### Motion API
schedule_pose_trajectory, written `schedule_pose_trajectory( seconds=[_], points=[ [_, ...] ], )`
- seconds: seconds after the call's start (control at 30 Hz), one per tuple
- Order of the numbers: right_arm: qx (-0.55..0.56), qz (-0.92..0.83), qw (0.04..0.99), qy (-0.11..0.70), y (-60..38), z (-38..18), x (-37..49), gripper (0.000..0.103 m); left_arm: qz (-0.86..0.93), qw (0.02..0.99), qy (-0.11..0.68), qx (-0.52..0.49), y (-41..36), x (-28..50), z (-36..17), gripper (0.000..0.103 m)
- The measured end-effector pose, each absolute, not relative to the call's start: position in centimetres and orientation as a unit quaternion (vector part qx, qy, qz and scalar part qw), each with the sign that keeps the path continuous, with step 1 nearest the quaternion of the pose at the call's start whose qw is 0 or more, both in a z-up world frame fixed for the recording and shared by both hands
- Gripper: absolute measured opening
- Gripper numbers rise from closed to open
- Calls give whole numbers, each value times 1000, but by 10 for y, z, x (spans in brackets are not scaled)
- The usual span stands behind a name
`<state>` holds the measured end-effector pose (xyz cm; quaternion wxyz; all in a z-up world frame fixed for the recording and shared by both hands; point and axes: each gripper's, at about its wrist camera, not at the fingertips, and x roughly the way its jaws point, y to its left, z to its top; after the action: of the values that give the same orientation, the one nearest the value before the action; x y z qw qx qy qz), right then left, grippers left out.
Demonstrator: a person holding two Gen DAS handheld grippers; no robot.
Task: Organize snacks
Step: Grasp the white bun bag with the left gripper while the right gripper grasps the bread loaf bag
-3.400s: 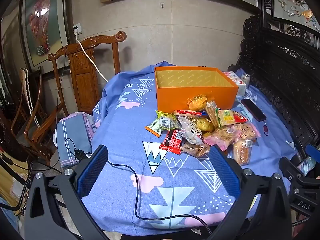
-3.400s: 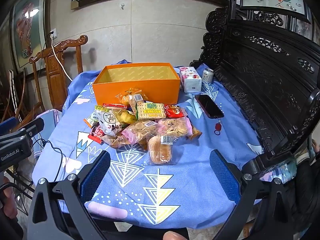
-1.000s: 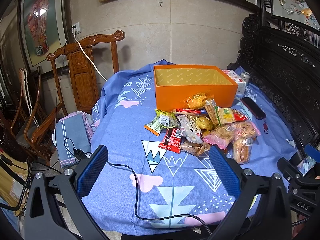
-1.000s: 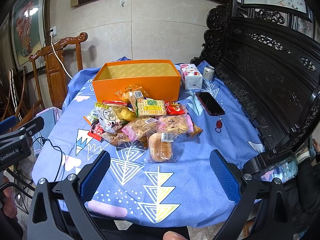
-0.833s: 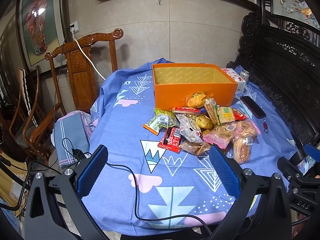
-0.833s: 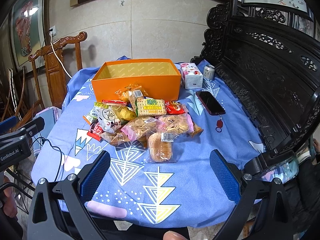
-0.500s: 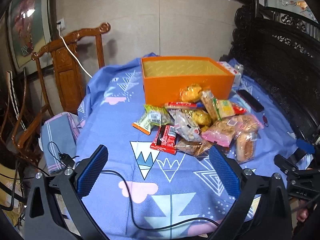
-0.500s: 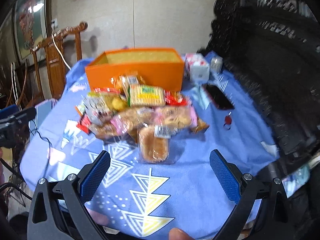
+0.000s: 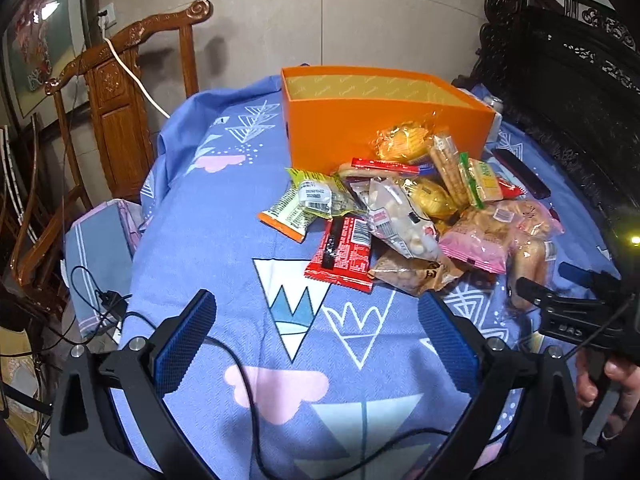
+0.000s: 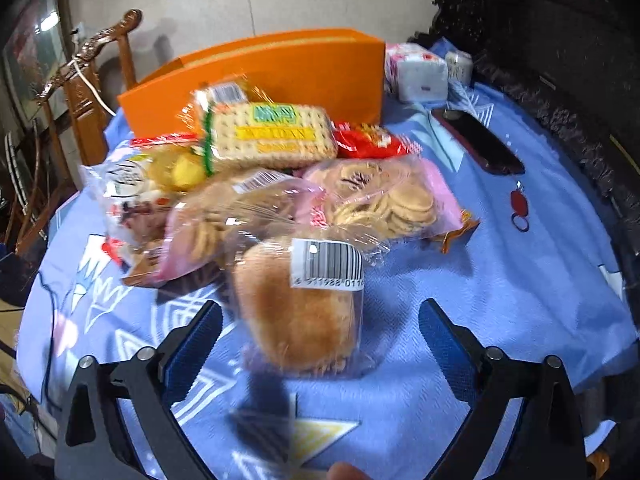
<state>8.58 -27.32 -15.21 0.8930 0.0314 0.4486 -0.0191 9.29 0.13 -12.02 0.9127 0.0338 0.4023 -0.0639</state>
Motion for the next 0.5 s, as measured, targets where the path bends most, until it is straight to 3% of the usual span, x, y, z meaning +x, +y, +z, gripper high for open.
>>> schedule_pose_trajectory(
  seconds=[0.13, 0.2, 0.5],
  points=[
    [63, -2, 881, 469, -280, -167, 94, 65, -75, 910, 407, 36, -9, 107, -126, 99],
    [70, 1, 877, 475, -280, -172, 96, 56, -85, 906, 412, 36, -16, 118, -130, 99],
    [74, 6, 893, 444, -284, -152, 80, 52, -116, 897, 425, 42, -60, 171, -145, 99]
  ],
)
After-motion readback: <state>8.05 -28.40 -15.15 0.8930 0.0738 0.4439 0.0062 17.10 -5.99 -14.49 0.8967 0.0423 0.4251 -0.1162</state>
